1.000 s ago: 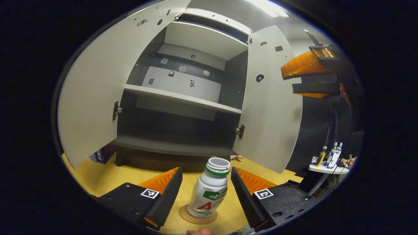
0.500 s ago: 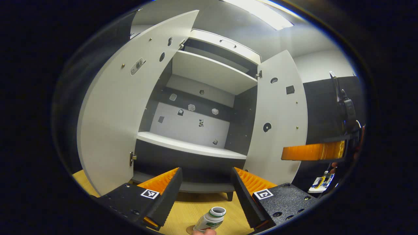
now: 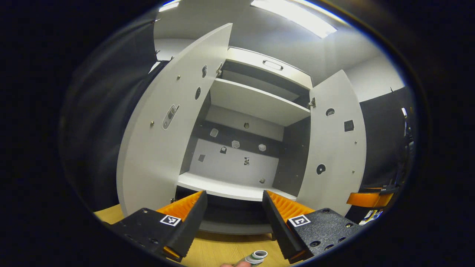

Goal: Grasp the bottle in the cabinet with the left hand and place it on the coaster, then close the right door with the right hand and the left door with the left hand.

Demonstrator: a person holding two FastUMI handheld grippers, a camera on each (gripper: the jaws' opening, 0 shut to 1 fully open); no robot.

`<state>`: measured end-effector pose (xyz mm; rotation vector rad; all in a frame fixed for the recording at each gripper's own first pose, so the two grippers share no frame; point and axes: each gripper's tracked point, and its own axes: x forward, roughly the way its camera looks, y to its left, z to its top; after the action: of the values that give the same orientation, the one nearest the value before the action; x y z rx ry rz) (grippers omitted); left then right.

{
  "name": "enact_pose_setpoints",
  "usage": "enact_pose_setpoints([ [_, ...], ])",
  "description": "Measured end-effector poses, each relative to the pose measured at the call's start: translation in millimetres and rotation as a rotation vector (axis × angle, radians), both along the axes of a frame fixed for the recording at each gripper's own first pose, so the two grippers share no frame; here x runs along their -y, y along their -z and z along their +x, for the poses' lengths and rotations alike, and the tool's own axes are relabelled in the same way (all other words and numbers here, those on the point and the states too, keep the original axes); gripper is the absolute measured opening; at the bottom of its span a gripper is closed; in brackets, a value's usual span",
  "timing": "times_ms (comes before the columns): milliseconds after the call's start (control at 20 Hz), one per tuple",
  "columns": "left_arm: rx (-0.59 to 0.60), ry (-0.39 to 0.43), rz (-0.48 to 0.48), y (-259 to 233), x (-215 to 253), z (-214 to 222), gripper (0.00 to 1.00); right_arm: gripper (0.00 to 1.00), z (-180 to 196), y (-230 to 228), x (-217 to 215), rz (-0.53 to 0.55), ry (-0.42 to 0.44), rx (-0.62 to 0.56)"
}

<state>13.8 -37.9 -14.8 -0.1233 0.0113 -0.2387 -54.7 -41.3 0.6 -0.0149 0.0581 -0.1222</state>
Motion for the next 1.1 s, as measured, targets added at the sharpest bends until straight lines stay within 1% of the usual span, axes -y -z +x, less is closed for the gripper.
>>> enact_pose_setpoints([
  [100, -0.001, -0.012, 0.006, 3, -4, 1, 0.90, 0.99, -11, -14, 14, -0.008, 0.026, 0.021],
  [250, -0.013, -0.013, -0.012, 5, -5, -3, 0.90, 0.98, -25, -33, 41, -0.013, 0.078, 0.037],
  [400, -0.019, -0.018, -0.019, 6, -7, -6, 0.90, 0.98, -33, -66, 85, -0.046, 0.187, 0.095],
  [450, -0.019, -0.023, -0.018, 8, -9, -6, 0.90, 0.98, -34, -77, 100, -0.033, 0.223, 0.115],
  [600, -0.029, -0.030, -0.030, 8, -14, -12, 0.90, 0.98, -28, -113, 136, 0.019, 0.280, 0.188],
  [650, -0.035, -0.034, -0.029, 11, -17, -13, 0.90, 0.98, -22, -122, 146, 0.013, 0.290, 0.203],
  [800, -0.048, -0.053, -0.028, 13, -27, -17, 0.90, 0.98, -1, -133, 171, -0.013, 0.295, 0.179],
  [950, -0.055, -0.078, -0.015, 17, -37, -17, 0.90, 0.98, 20, -140, 187, -0.052, 0.306, 0.159],
  [1000, -0.056, -0.086, -0.012, 17, -40, -17, 0.90, 0.98, 28, -141, 188, -0.057, 0.310, 0.154],
  [1100, -0.060, -0.097, -0.018, 19, -44, -17, 0.90, 0.98, 39, -138, 181, -0.048, 0.288, 0.146],
])
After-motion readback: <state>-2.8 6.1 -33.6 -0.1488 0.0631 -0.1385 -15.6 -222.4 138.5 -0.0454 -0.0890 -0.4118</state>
